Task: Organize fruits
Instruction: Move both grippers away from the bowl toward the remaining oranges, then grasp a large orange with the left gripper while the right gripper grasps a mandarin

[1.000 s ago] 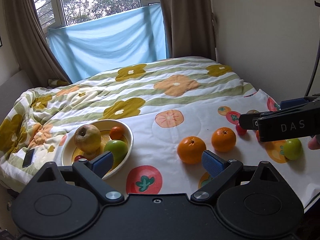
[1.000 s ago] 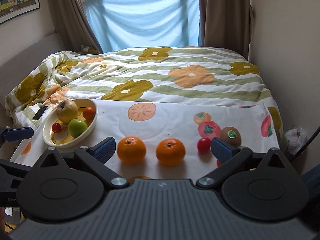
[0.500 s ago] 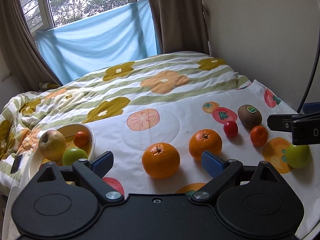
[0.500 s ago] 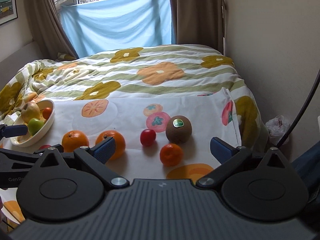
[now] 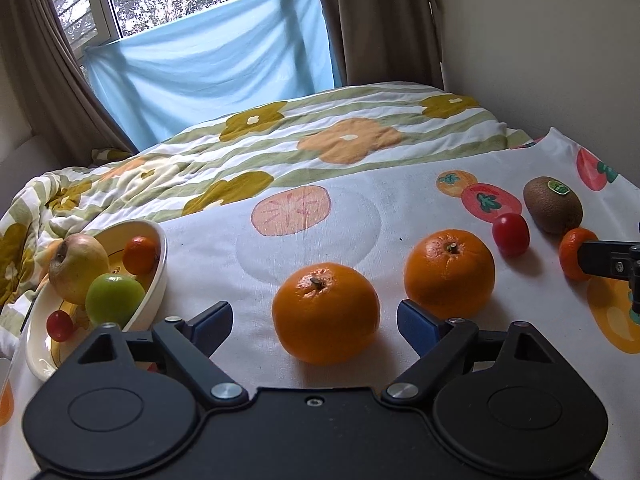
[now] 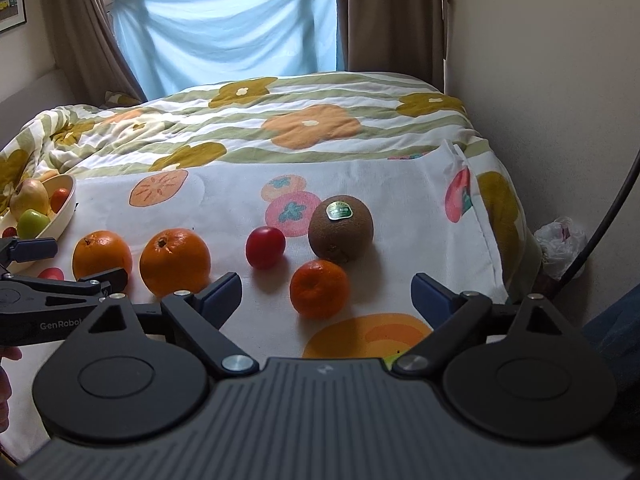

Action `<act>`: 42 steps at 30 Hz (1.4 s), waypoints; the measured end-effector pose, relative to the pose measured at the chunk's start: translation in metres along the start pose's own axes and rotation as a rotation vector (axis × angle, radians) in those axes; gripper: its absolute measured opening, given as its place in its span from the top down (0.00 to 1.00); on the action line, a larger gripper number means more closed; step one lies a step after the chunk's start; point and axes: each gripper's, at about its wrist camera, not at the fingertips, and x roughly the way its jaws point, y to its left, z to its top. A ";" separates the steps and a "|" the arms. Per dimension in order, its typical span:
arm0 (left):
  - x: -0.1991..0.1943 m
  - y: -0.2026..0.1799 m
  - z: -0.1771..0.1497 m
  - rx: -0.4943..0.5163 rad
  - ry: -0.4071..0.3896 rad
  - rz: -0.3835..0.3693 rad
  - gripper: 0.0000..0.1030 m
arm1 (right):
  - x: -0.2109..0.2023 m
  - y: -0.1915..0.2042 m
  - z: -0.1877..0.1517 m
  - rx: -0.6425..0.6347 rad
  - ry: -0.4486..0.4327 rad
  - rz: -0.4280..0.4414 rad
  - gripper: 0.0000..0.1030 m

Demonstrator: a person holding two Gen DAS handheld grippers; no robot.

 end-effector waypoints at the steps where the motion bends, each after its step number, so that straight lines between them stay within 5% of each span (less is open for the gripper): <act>1: 0.002 0.001 0.000 -0.003 0.005 -0.001 0.13 | 0.001 0.001 0.000 -0.003 0.001 0.004 0.00; 9: 0.011 0.000 -0.002 -0.006 0.011 -0.004 0.21 | 0.014 0.007 -0.002 -0.018 0.025 0.018 0.09; 13: 0.013 -0.001 -0.001 -0.010 0.014 -0.031 0.34 | 0.017 0.006 -0.002 -0.018 0.032 0.021 0.10; 37: -0.002 0.002 -0.014 0.025 0.029 -0.024 0.36 | 0.036 0.009 -0.004 -0.022 0.073 0.002 0.33; 42: -0.010 0.008 -0.019 -0.009 0.037 -0.010 0.36 | 0.038 0.010 -0.002 -0.041 0.069 -0.016 0.48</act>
